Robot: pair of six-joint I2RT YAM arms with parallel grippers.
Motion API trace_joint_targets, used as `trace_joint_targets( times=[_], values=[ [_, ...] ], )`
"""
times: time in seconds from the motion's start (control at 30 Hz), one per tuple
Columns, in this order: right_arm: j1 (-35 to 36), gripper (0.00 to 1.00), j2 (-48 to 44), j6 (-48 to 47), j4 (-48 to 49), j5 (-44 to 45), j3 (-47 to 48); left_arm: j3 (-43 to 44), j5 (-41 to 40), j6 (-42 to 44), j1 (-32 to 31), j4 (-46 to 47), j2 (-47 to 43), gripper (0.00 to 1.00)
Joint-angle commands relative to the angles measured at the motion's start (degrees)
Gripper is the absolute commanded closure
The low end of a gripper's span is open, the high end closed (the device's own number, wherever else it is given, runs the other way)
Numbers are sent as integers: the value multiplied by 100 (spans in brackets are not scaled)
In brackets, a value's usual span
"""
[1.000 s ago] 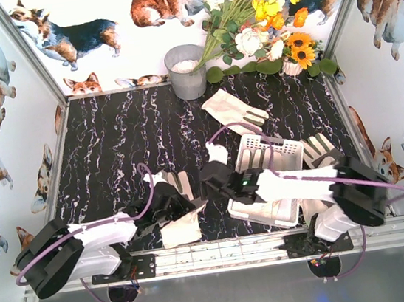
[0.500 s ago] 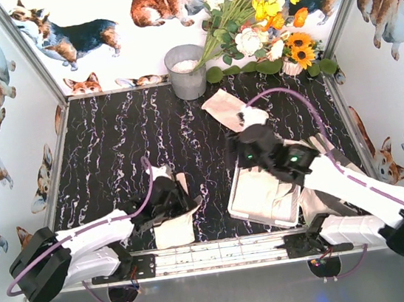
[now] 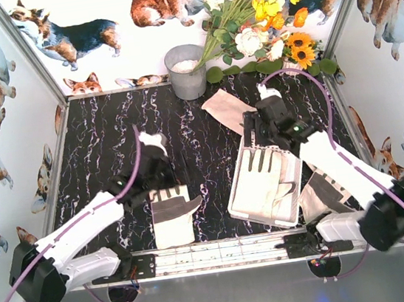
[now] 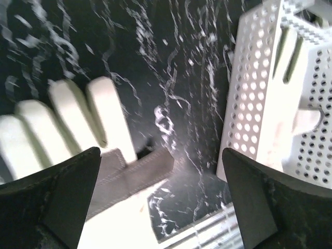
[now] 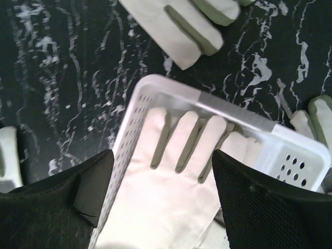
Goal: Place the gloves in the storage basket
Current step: Pick up the glove from the center of the board.
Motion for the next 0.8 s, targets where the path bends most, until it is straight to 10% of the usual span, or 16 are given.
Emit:
trace_joint_targets(
  times=[0.0, 0.17, 0.77],
  values=[
    [-577, 21, 484, -277, 687, -307, 313, 705, 152, 1293, 799, -967, -134, 2],
    [-1326, 25, 1317, -19, 1038, -452, 507, 1297, -98, 2218, 1667, -1547, -205, 0],
    [-1620, 42, 4012, 403, 1258, -228, 2125, 1146, -425, 3334, 1810, -860, -52, 0]
  ],
)
